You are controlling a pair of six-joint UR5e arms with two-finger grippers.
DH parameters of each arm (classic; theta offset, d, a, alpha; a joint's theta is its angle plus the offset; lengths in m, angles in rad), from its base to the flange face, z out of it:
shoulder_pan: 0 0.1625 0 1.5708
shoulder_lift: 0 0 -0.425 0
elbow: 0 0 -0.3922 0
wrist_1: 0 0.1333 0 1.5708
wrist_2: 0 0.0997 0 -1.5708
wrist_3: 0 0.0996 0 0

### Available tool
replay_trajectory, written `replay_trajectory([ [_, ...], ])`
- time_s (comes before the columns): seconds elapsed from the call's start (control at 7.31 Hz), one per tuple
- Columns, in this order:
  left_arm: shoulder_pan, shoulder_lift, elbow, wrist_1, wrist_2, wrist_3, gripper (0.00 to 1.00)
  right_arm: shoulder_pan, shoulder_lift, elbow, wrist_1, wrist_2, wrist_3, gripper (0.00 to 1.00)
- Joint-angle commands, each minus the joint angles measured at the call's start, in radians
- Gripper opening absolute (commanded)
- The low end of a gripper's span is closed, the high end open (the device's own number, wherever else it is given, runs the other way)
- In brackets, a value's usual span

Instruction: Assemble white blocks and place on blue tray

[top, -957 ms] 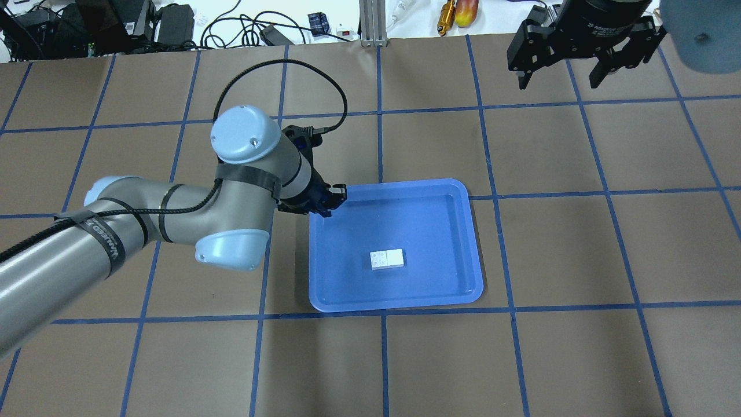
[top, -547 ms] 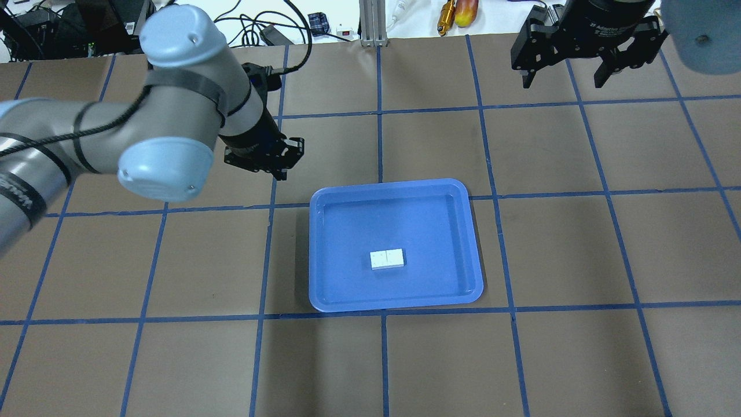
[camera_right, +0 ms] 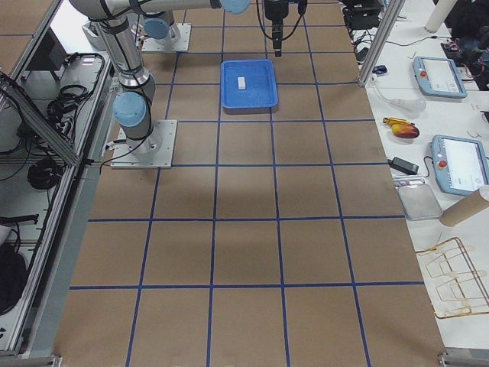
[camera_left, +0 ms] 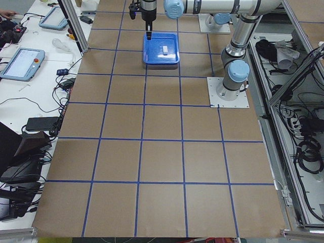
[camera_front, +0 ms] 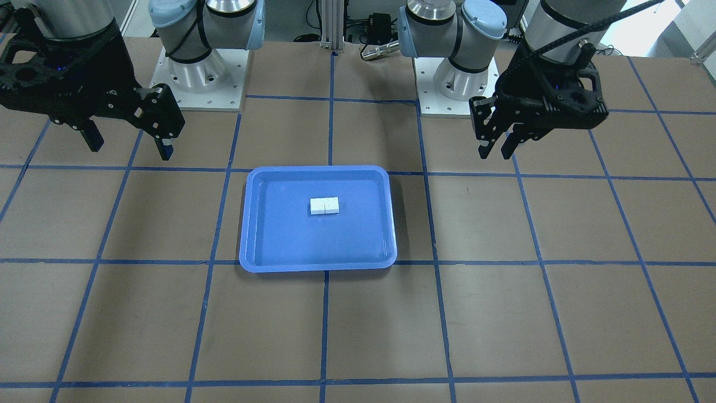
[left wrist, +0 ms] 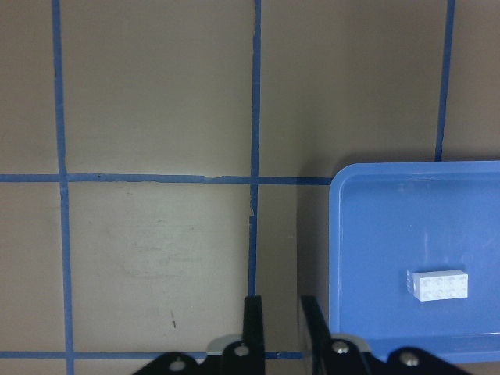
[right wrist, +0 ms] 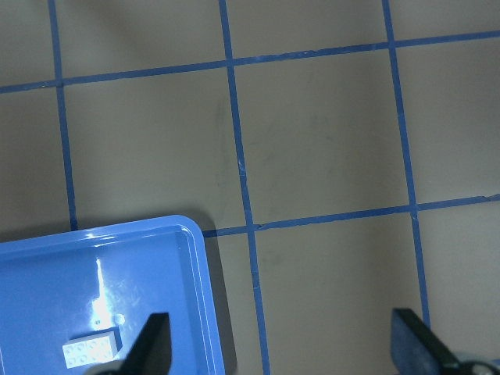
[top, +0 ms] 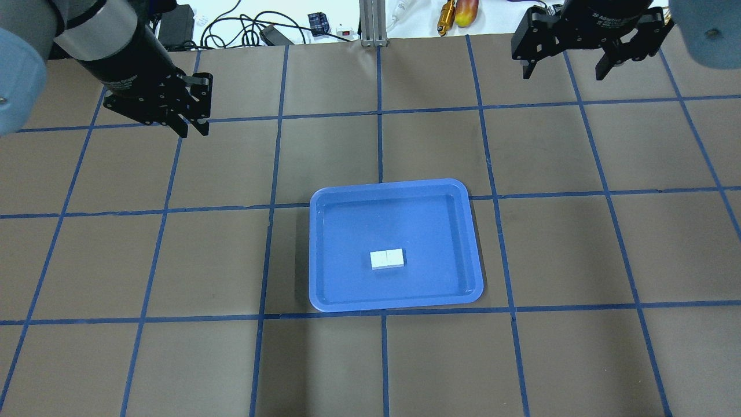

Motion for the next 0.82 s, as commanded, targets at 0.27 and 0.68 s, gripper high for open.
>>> replay_trajectory([
  [0.27,0.002,0.007,-0.05,0.064,0.003,0.004,1.0,0.001,-0.011,-0.035,0.132,0.009,-0.001,1.0],
  [0.68,0.002,0.024,-0.055,0.071,0.061,0.093,1.0,0.001,-0.006,-0.035,0.13,0.012,-0.001,1.0],
])
